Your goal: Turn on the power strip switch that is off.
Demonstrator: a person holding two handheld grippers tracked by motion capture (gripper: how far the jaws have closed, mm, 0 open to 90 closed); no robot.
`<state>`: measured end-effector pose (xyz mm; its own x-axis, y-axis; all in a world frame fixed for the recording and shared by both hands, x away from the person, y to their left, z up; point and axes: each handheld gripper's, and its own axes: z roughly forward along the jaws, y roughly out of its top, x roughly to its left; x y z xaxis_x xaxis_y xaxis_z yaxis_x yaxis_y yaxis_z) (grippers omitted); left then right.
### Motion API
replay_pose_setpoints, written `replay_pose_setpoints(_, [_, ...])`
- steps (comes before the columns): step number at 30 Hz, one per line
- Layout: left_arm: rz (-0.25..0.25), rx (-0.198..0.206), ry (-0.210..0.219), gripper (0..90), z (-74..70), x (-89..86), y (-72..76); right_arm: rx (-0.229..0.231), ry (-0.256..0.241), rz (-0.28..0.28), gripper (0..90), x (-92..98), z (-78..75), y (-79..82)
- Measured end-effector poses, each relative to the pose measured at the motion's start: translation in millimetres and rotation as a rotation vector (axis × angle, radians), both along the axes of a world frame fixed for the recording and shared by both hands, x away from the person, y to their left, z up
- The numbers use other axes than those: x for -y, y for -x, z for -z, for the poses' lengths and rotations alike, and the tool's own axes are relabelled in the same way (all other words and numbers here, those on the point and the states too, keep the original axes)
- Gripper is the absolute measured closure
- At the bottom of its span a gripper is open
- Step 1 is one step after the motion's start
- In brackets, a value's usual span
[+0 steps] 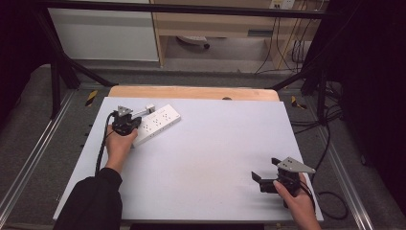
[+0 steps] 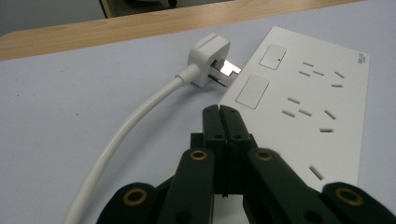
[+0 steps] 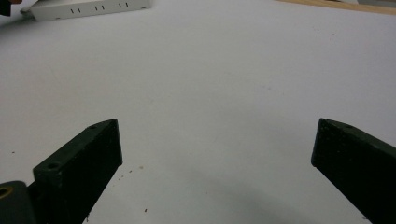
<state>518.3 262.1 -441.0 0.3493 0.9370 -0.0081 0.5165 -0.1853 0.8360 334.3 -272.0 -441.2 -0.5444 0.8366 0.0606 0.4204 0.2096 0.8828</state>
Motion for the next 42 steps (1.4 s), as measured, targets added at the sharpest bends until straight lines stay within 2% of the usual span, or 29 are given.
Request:
replay_pose_setpoints(15, [-0.017,-0.013,0.004,90.0,0.5,-3.7,0.8,0.0,0.002,-0.001,2.3,-0.2,-0.1,0.3])
replay_pose_setpoints(17, [-0.003,-0.007,-0.011,90.0,0.6,-4.0,1.2,-0.002,0.002,-0.002,2.4,-0.5,0.1,0.1])
replay_pose_setpoints(19, [0.002,-0.005,-0.005,90.0,1.0,-5.0,1.2,-0.001,0.003,-0.002,2.3,-0.9,0.2,-0.1])
replay_pose_setpoints(26, [-0.011,0.005,0.012,90.0,2.6,-4.6,2.0,-0.002,0.003,0.0,2.3,-0.6,0.3,-0.2])
replay_pose_setpoints(42, [-0.023,0.004,0.001,90.0,2.0,-5.3,1.2,-0.002,0.001,-0.002,2.3,-0.3,0.2,-0.4])
